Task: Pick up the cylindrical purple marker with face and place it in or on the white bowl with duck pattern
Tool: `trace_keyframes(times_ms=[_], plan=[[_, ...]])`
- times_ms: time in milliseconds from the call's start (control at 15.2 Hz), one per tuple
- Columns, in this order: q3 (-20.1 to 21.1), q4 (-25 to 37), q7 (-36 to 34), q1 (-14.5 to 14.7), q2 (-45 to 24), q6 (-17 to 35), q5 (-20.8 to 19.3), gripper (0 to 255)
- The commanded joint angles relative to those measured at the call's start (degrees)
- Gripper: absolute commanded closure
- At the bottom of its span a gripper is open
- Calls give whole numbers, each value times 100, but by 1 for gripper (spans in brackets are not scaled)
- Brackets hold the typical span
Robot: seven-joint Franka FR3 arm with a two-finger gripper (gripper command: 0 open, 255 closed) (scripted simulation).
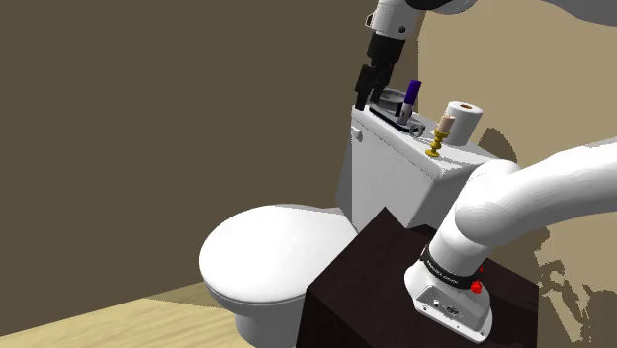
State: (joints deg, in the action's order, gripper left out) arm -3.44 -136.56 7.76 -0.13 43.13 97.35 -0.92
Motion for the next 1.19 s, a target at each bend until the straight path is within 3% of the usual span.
trace_keyframes(times_ms=[0,528,1122], plan=[[0,0,0,0,0,0,0,0],[-1053,155,1416,-285,102,-19,-679,0],[-2313,900,3035,-364,-396,114,-1200,0]])
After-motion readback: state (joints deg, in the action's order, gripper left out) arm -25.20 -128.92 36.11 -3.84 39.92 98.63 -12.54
